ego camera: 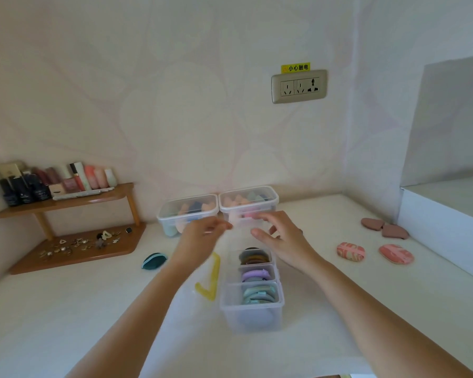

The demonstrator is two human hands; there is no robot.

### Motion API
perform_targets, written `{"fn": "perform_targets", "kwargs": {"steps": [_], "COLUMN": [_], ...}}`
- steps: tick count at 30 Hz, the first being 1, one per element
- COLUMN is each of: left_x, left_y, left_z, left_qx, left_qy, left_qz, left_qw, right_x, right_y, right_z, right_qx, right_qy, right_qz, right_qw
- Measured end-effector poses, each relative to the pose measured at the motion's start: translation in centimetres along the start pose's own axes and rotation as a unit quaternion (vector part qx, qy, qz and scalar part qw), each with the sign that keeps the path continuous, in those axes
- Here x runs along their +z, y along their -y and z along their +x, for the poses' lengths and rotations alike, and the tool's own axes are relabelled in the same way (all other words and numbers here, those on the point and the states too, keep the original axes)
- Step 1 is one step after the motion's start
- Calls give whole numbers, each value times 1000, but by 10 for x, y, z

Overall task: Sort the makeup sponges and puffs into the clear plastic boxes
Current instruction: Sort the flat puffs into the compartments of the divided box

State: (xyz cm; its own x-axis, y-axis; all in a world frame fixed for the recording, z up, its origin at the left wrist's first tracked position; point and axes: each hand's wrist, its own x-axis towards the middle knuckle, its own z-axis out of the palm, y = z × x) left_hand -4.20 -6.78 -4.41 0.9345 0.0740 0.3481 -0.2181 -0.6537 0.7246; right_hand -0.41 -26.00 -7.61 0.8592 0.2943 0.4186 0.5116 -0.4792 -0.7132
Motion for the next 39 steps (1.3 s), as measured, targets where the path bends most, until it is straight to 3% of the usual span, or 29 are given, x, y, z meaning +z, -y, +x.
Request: {"fn": "perform_targets", "kwargs": {"steps": [3,8,10,14,17,20,23,25,29,34,39], "left_x": [-28,-54,-57,-64,-76,-81,-68,-51,-16,-1,1], "left_y": [36,108,113,107,86,47,2,-17,-26,-23,-22], "left_z": [12,13,11,13,14,14,10,9,12,13,13], "left_qx": [-79,-254,-277,-301,-289,-200,-60,-12,-35,-86,-99], "left_qy": [-88,-1,29,33,35,13,-6,14,106,101,151], "left_qz": [82,295,320,264,292,311,202,129,37,-42,-62], "left_qw": [990,921,906,916,911,929,977,991,993,990,982], "right_x": [0,-2,-4,-4,-4,-5,-5,-6,-6,-7,-7], "right_y": [-3,-15,-14,-13,-12,-12,-9,-7,-6,-6,-6], "right_z": [-3,0,-2,-5,-5,-4,-5,-6,-9,-9,-10], "right_qx": [-11,-16,-28,-57,-58,-44,-37,-31,-25,-38,-49], "right_qy": [5,3,-5,33,71,83,85,89,84,74,71], "right_qz": [1,-16,-41,-113,-131,-114,-116,-117,-115,-113,-119], "right_qw": [1000,1000,999,991,987,989,989,989,990,990,989]}}
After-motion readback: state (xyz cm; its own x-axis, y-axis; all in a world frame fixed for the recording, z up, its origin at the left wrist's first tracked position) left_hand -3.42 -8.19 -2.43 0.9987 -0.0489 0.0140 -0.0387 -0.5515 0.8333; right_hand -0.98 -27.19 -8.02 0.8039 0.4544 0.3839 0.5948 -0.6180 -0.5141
